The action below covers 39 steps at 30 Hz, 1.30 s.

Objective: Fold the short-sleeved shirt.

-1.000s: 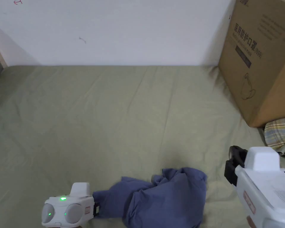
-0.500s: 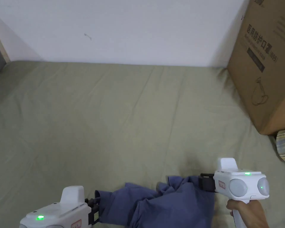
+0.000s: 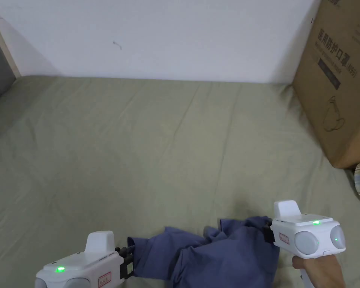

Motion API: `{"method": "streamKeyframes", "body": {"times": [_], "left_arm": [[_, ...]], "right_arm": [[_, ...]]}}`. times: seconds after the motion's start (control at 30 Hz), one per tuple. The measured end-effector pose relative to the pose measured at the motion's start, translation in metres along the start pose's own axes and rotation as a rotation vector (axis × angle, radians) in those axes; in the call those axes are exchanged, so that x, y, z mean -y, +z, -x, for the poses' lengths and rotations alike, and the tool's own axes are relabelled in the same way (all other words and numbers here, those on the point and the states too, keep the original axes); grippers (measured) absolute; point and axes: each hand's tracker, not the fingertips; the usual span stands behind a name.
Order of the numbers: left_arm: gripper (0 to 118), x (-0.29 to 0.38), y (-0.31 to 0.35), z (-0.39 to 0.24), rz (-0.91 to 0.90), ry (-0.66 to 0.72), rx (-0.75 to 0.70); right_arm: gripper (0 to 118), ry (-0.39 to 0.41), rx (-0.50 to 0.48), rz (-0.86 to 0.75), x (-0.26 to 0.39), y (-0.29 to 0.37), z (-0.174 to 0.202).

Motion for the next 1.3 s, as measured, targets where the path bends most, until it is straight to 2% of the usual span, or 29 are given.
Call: {"method": "streamKeyframes", "body": {"times": [0.1,0.2,0.4,0.73,0.97,1.17,1.3], "left_arm": [[3,-0.003,0.008,0.001,-0.03,0.047,0.035],[2,-0.013,0.021,0.001,-0.066,0.078,0.06],[2,-0.059,0.052,0.007,-0.177,0.085,0.074],[2,-0.221,0.126,0.032,-0.425,0.062,-0.021],[2,-0.338,0.16,0.022,-0.525,0.028,-0.089],[2,-0.403,0.184,0.013,-0.593,0.044,-0.112],[2,-0.442,0.185,0.012,-0.623,-0.006,-0.174]], "right_arm": [[3,-0.038,-0.041,-0.082,-0.005,0.039,-0.008],[3,-0.066,-0.029,-0.177,-0.015,0.078,-0.025],[3,-0.185,-0.009,-0.338,-0.053,0.165,-0.055],[3,-0.193,0.088,-0.516,-0.163,0.244,-0.099],[3,-0.187,0.1,-0.608,-0.234,0.256,-0.113],[3,-0.165,0.137,-0.661,-0.284,0.266,-0.117],[3,-0.143,0.143,-0.696,-0.317,0.27,-0.117]]}}
